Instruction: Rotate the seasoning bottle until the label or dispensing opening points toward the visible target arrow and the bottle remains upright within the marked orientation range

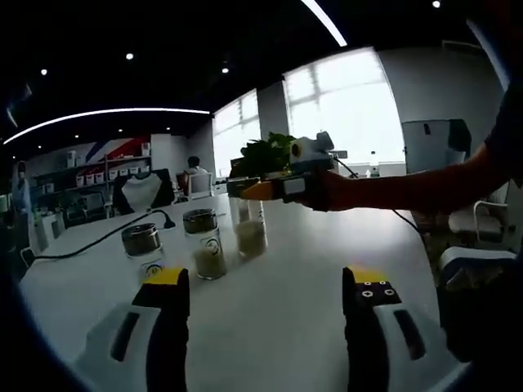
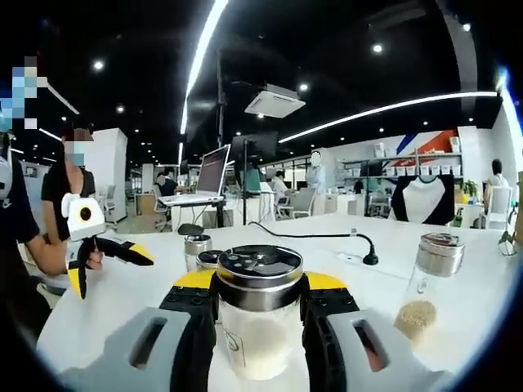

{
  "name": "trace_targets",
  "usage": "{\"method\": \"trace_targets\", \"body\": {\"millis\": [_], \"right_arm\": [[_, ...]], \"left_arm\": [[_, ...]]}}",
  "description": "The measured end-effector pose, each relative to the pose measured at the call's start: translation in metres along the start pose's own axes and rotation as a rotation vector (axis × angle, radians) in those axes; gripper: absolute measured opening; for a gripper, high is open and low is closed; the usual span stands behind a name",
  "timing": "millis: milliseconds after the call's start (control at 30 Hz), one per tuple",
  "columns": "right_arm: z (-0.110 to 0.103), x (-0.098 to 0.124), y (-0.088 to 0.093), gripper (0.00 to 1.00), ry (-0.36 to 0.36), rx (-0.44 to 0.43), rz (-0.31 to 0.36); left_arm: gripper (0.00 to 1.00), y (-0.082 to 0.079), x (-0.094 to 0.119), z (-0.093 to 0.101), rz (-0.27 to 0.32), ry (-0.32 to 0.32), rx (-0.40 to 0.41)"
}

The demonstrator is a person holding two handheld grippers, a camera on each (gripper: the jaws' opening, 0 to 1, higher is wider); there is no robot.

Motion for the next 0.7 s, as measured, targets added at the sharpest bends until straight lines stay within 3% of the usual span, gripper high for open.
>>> {"method": "trace_targets", "body": {"millis": [300, 700], "right_arm": [[-0.0017, 0.0021, -0.0019, 0.37, -0.019, -0.005, -0.002], [0.0031, -0.0004, -0.0034, 0.38, 0.023, -0.012, 0.024]], "left_arm": [[0.81, -0.0029, 0.001, 0.001, 0.01, 0.003, 0.001], [0.81, -0.0027, 0.0012, 0.0029, 0.009, 0.006, 0.006]]}}
Point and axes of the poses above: the point that each gripper's makers call its tool centre point, and the gripper's own axes: x roughly backward along the fingers, z roughly to its right, y roughly out of its underside, the point moved 4 cm from there along x, roughly backward along the fingers, and after that the axes turned 9 degrees about y, right-handed, at the moved point
